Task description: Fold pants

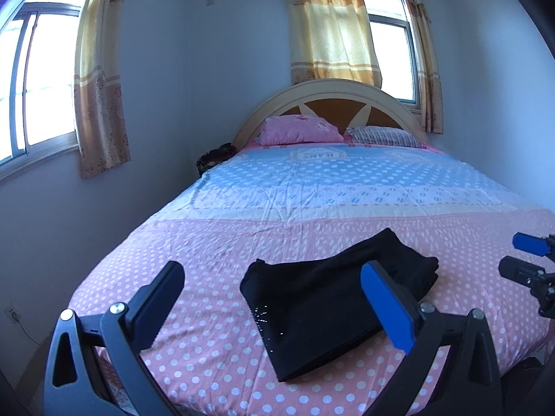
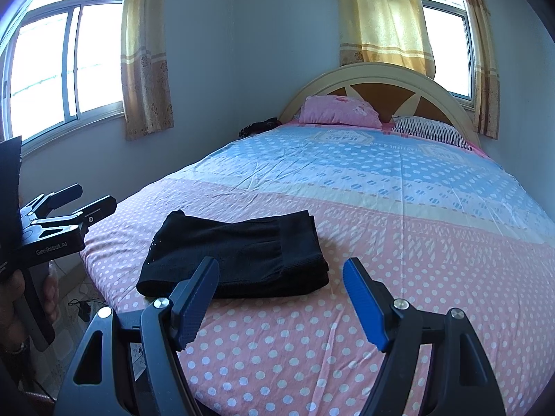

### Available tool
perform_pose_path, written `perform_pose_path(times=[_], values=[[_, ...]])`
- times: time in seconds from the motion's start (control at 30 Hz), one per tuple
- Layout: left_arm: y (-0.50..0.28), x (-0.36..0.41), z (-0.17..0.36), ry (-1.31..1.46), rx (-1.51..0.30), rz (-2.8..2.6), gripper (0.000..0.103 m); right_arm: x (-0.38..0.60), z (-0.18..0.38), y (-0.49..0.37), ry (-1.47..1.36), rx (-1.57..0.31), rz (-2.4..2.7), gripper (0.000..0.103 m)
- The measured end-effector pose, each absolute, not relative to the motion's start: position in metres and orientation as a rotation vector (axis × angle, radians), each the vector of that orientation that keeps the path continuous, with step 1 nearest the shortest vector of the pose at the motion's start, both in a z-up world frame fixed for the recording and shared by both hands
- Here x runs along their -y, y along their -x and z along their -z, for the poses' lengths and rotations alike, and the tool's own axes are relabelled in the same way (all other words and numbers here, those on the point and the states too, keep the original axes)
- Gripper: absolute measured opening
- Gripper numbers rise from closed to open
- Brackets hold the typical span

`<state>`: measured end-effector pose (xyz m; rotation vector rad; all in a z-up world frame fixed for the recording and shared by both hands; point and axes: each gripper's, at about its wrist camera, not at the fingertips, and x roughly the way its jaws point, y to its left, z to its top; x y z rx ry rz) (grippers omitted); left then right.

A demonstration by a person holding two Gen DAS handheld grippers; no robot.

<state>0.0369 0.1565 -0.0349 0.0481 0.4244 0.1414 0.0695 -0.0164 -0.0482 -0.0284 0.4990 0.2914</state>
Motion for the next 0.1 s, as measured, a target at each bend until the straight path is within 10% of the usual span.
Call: perform_pose_path(times=[0.1], values=[[-0.0378,-0.1553,0.0364,-0.049,-0.432,-0.141,0.103,0.0172,0.0494,-0.0693,0.028,-0.503,-0.291,0.075]])
